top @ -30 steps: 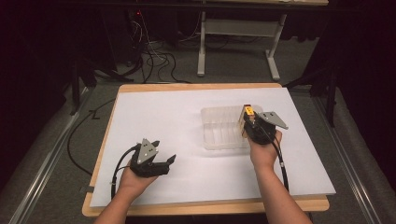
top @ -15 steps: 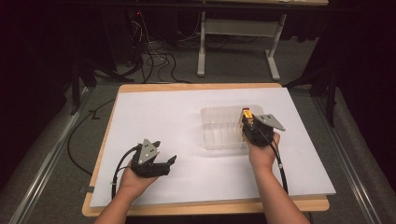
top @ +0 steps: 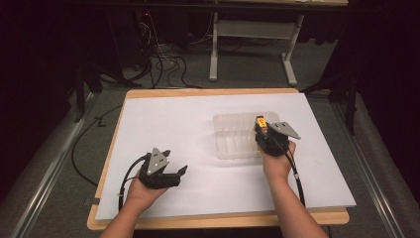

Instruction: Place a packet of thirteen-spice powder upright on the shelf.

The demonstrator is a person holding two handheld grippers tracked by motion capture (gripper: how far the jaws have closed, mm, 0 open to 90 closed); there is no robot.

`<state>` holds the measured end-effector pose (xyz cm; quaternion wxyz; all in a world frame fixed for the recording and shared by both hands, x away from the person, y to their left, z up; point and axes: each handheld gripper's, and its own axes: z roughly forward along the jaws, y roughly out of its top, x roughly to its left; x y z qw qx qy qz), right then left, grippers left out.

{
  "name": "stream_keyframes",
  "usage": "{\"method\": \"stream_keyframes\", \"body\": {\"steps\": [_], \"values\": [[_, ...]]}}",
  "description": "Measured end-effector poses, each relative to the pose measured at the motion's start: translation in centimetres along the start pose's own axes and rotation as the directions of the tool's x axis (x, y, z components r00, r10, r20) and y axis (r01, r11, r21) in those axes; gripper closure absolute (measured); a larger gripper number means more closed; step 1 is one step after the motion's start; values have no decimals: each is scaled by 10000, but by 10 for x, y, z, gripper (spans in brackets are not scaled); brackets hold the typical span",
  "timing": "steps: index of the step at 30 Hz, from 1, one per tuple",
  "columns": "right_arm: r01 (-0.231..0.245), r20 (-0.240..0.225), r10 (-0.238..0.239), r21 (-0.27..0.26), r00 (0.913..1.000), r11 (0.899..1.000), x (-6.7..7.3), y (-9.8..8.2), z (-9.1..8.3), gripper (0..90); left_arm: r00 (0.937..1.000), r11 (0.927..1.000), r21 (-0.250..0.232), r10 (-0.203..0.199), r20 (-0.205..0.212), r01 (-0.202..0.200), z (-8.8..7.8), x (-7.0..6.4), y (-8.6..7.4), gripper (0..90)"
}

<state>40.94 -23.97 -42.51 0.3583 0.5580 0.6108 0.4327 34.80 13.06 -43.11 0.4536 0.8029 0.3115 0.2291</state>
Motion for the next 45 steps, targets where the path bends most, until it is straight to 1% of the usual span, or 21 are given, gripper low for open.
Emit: {"method": "stream_keyframes", "body": {"steps": [3, 5, 8, 10, 12, 16, 20, 23, 27, 30, 31, 33, 37, 39, 41, 42, 45], "values": [[52, -61, -52, 27, 10000, 10000, 0, 0, 0, 587, 10000, 10000, 8, 0, 2, 0, 0, 0, 0, 225], [39, -179, -38, 66, 9998, 10000, -1, 1, 0, 526, 10000, 10000, 10, 0, 16, 0, 0, 0, 0, 225], [64, -487, -59, 104, 9988, 9999, -1, 1, -2, 423, 10000, 10000, -1, -30, 12, 30, 0, 1, 0, 225], [158, -630, -149, 129, 9979, 9998, -1, 2, -5, 372, 10000, 10000, -14, -64, 9, 64, 0, 2, 0, 224], [199, -870, -188, 118, 9960, 9997, -2, 2, -10, 338, 10000, 10000, -14, -83, 14, 83, 0, 2, 0, 224], [330, -1266, -320, 59, 9914, 9994, -3, 1, -25, 308, 10000, 10000, 7, -82, 26, 82, 0, 2, 0, 223], [454, -1724, -460, -74, 9840, 9989, -6, 1, -43, 288, 9999, 9999, 6, -140, 15, 140, 0, 2, 0, 222], [497, -2153, -516, -141, 9752, 9987, -12, -2, -58, 253, 9998, 9998, -29, -215, 41, 216, 0, 3, 0, 222], [745, -2468, -726, -14, 9663, 9972, -25, -10, -75, 206, 9997, 9997, 13, -257, 57, 257, 0, 3, 0, 219], [880, -2455, -826, 111, 9659, 9961, -36, -18, -86, 187, 9996, 9996, 14, -282, 52, 282, 1, 3, 0, 217], [863, -2393, -794, 183, 9677, 9961, -41, -22, -92, 183, 9996, 9996, 26, -273, 75, 272, 1, 2, 0, 217], [853, -2279, -794, 163, 9704, 9962, -50, -30, -100, 175, 9996, 9997, 30, -254, 123, 254, 1, 1, 0, 217], [757, -2010, -689, 263, 9772, 9968, -68, -46, -116, 169, 9989, 9993, 5, -363, 289, 363, 0, -2, 1, 215], [636, -1952, -553, 365, 9792, 9973, -72, -55, -121, 170, 9988, 9992, -68, -383, 313, 385, 0, -4, 1, 214], [688, -1979, -569, 537, 9786, 9962, -73, -60, -122, 169, 9987, 9991, -148, -398, 323, 403, 0, -6, 2, 215], [792, -1994, -675, 512, 9776, 9955, -73, -60, -123, 170, 9985, 9989, -175, -433, 336, 439, 0, -6, 2, 215], [755, -1985, -690, 258, 9777, 9968, -73, -56, -124, 172, 9978, 9983, -172, -555, 365, 561, 1, -8, 2, 215]]}}
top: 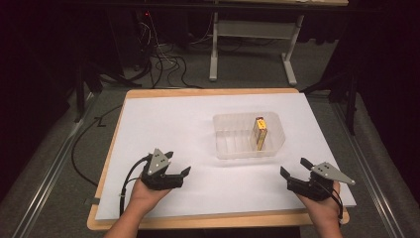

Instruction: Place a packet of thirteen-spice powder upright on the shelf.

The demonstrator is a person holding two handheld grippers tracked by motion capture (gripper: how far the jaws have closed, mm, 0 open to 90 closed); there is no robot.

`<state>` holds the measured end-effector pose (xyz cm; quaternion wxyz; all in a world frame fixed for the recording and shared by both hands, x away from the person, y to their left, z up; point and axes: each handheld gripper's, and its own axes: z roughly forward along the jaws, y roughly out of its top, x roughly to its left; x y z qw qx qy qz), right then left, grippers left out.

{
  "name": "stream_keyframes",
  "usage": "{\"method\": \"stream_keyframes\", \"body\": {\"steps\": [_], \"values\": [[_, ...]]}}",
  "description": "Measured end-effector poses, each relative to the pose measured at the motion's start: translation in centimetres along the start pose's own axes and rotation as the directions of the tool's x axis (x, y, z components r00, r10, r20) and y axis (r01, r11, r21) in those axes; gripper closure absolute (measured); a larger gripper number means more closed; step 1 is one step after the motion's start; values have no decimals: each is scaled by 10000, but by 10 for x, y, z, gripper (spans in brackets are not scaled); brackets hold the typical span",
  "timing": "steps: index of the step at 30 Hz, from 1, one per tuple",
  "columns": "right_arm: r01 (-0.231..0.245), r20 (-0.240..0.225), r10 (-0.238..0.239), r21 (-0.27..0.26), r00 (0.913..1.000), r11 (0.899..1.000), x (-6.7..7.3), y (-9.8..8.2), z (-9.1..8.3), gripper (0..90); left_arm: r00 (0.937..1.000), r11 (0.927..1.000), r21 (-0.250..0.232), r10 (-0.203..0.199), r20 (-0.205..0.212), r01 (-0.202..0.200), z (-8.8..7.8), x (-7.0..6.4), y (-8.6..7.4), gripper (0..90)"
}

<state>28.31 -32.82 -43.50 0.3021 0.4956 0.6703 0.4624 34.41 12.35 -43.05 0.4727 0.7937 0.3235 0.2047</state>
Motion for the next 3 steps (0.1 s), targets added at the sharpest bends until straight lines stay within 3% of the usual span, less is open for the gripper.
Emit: {"method": "stream_keyframes", "body": {"steps": [3], "values": [[-11, -18, 11, -8, 10000, 10000, -1, 0, 1, 176, 10000, 10000, 33, -38, 9, 38, 1, -1, -1, 215]]}}
